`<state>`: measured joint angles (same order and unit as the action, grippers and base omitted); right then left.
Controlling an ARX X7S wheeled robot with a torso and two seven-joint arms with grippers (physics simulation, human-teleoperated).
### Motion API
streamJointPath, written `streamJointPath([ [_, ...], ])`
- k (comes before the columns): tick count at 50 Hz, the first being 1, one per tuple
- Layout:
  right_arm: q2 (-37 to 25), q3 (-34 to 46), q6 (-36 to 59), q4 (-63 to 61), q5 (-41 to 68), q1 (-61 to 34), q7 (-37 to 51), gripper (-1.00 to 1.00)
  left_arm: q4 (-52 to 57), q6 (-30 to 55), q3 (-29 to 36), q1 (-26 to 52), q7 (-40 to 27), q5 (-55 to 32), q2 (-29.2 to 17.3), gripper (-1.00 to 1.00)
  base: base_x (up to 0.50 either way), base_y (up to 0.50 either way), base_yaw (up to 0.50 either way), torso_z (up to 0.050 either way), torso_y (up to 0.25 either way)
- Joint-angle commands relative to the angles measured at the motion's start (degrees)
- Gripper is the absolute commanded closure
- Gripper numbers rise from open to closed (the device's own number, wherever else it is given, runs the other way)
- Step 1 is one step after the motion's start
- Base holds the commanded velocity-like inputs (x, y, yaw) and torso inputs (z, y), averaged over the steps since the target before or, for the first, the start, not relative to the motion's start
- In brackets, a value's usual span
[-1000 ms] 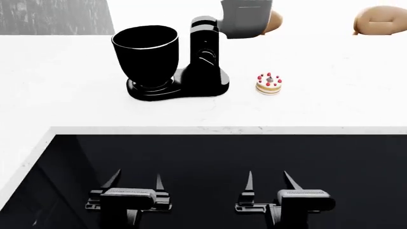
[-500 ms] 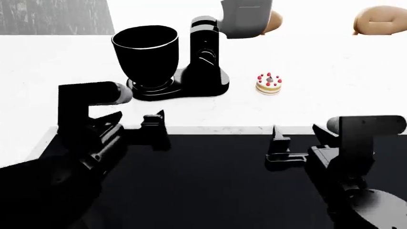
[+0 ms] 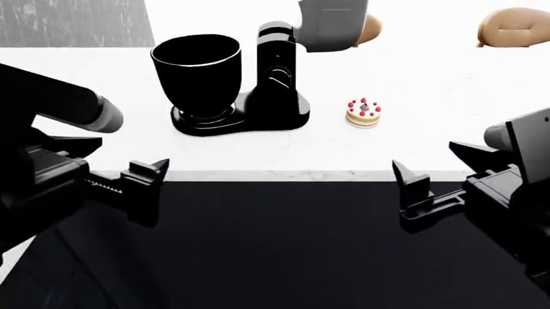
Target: Place the cake in the stand mixer bowl.
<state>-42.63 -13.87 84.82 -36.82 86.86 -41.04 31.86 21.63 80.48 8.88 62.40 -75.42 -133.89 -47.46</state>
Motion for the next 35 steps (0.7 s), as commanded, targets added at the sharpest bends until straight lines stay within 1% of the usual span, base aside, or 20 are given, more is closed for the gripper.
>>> streamJointPath([
  [1, -4.3, 0.3, -2.0, -1.4, -5.1, 0.8, -7.6, -1.00, 0.2, 2.0, -6.2, -1.9, 0.9, -3.7, -6.2, -1.00, 0.00, 0.00, 0.00, 0.000, 0.000],
  [6, -4.6, 1.3, -2.6, -1.0, -5.8, 1.0, -8.5, -1.00, 0.8, 1.9, -5.9, -2.1, 1.4, -3.9, -7.0, -1.00, 0.00, 0.00, 0.00, 0.000, 0.000],
  [12, -5.4, 4.0, -4.6, -1.8, -11.3, 3.4, -11.8, -1.00, 1.5, 2.4, -8.9, -5.5, 2.6, -2.8, -7.3, -1.00, 0.04, 0.00, 0.00, 0.000, 0.000],
  [19, -5.6, 4.0, -5.6, -1.8, -11.1, 4.6, -12.6, -1.00, 2.3, 2.7, -11.6, -8.2, 3.7, -2.2, -7.9, -1.00, 0.50, 0.00, 0.00, 0.000, 0.000],
  [29, -5.6, 6.0, -8.3, -0.7, -15.2, 6.3, -15.0, -1.00, 3.4, 2.0, -12.3, -9.4, 4.4, -2.2, -9.0, -1.00, 0.50, 0.00, 0.00, 0.000, 0.000],
  [35, -5.6, 6.1, -8.9, -0.7, -15.3, 7.0, -15.0, -1.00, 4.1, 1.7, -12.9, -10.1, 4.9, -2.4, -9.8, -1.00, 0.50, 0.00, 0.00, 0.000, 0.000],
])
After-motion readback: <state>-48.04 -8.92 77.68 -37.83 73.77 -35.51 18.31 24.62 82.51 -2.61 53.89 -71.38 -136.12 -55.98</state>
